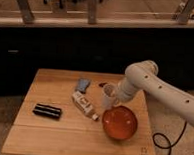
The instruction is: Place the ceramic cup in the ceramic bowl
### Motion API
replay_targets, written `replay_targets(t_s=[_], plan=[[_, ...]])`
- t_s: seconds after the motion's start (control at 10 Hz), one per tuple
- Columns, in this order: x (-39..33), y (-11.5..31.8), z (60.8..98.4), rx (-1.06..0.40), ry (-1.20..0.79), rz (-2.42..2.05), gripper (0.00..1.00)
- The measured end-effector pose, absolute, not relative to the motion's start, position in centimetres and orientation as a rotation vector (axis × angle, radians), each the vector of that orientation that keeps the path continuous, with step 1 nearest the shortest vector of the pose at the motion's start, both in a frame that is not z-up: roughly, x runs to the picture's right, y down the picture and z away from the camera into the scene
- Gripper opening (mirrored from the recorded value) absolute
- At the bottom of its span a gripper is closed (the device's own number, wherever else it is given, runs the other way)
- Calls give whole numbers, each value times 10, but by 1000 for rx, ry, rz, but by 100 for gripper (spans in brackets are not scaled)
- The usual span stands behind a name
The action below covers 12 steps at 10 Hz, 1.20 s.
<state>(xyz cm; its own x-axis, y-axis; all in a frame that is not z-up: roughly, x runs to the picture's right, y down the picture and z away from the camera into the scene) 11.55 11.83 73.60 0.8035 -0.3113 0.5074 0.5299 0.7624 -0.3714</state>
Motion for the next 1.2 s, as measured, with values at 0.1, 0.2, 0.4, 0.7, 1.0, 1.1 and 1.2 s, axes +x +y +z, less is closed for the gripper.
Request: replay_targets(t_s=[0.1, 0.2, 0.4, 0.7, 1.0, 1.1, 1.2], plan=[[124, 123, 735, -527, -436, -462, 3], [129, 127, 735, -527, -435, -456, 3], [136, 132, 739, -526, -436, -438, 3], [145, 145, 739, -530, -432, -418, 3], [153, 155, 742, -533, -425, -391, 3], [153, 160, 742, -534, -423, -384, 3], [156, 164, 743, -535, -420, -377, 3]])
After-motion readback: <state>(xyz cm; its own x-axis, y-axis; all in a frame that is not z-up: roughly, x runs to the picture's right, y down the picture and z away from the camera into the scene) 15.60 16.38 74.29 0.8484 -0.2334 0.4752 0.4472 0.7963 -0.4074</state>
